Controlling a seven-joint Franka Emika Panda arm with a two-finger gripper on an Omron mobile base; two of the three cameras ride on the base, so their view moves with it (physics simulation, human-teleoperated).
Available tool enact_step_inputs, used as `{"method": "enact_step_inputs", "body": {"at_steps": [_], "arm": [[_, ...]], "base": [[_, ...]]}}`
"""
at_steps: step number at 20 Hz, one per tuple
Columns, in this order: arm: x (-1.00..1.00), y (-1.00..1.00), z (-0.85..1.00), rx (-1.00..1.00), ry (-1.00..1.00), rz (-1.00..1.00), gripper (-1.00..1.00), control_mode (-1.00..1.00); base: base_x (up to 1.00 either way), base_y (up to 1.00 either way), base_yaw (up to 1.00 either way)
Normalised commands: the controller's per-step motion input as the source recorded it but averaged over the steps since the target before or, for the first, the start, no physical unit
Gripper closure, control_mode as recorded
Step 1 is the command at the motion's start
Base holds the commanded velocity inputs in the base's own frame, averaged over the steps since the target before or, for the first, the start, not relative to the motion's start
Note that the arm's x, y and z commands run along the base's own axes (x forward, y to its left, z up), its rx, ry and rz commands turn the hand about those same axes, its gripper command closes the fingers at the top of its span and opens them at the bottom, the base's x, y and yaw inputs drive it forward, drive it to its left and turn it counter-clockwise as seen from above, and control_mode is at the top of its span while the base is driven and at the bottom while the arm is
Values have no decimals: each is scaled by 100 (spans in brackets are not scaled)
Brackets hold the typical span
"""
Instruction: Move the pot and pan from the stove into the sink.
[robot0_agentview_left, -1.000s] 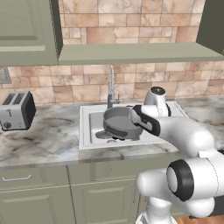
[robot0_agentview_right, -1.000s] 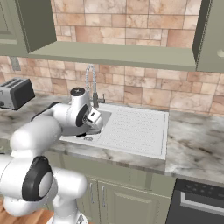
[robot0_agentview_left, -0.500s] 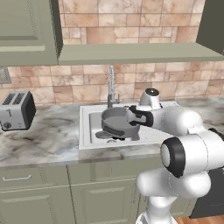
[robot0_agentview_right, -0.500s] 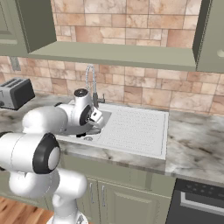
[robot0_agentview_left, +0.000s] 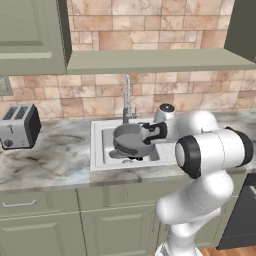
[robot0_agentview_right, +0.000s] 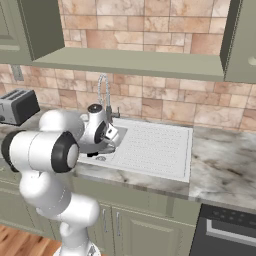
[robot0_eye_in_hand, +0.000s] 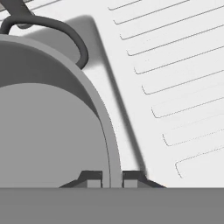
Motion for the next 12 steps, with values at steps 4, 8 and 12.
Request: {"method": "enact_step_inputs", "body": {"at_steps": [4,8,12], "arm": [[34,3,-28,0,0,-1,100,-100],[20,0,-35,1,0,-1,100,-100],[20,0,-24,0,-3,0,100,-100]], "base": [[0,0,0],[0,0,0],[0,0,0]]}}
